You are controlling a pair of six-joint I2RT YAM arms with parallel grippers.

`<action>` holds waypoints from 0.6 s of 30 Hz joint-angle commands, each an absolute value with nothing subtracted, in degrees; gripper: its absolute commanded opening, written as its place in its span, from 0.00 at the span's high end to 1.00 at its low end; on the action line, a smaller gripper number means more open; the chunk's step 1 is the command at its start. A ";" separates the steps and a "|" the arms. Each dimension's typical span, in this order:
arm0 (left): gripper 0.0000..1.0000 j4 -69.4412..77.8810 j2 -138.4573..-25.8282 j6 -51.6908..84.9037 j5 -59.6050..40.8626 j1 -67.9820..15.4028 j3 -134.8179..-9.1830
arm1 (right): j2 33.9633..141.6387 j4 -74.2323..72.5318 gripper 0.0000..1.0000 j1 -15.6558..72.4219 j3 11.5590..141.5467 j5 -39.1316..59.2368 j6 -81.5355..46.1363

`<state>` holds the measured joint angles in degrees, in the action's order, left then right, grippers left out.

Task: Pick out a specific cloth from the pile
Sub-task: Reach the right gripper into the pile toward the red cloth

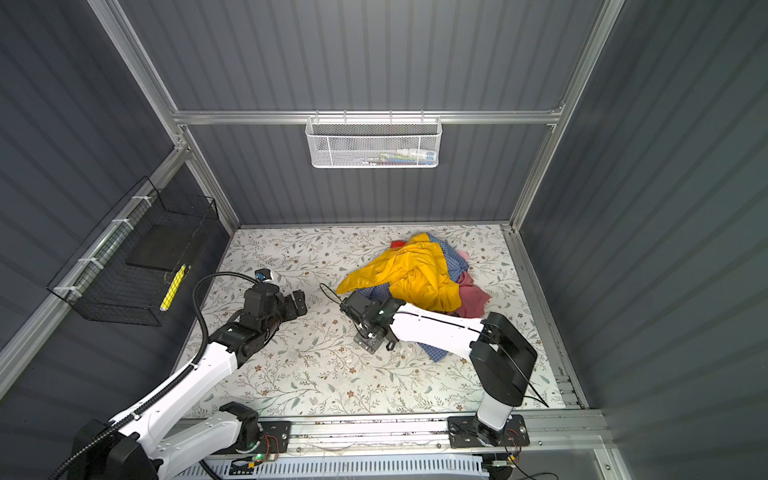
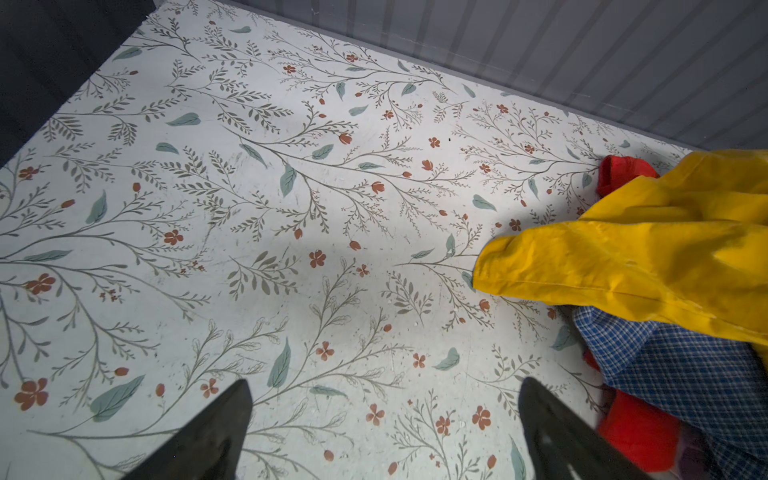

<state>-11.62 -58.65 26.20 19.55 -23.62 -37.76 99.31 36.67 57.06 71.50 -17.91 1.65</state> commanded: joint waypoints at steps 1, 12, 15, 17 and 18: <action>0.00 -13.62 -57.46 26.31 20.81 -23.85 -37.34 | 104.37 41.33 0.25 56.79 76.75 -21.37 -1.19; 0.00 -16.52 -54.33 25.58 22.69 -23.82 -36.59 | 112.48 44.99 0.30 53.44 84.68 -21.27 -8.25; 0.00 -16.86 -53.88 25.84 22.85 -23.82 -36.22 | 113.46 44.90 0.33 52.58 85.36 -20.48 -9.20; 0.00 -16.81 -53.79 26.05 22.97 -23.79 -36.19 | 114.61 45.14 0.34 52.47 86.38 -20.38 -9.16; 0.00 -16.77 -53.79 26.04 23.02 -23.82 -36.18 | 115.10 45.16 0.35 52.47 86.77 -20.24 -9.14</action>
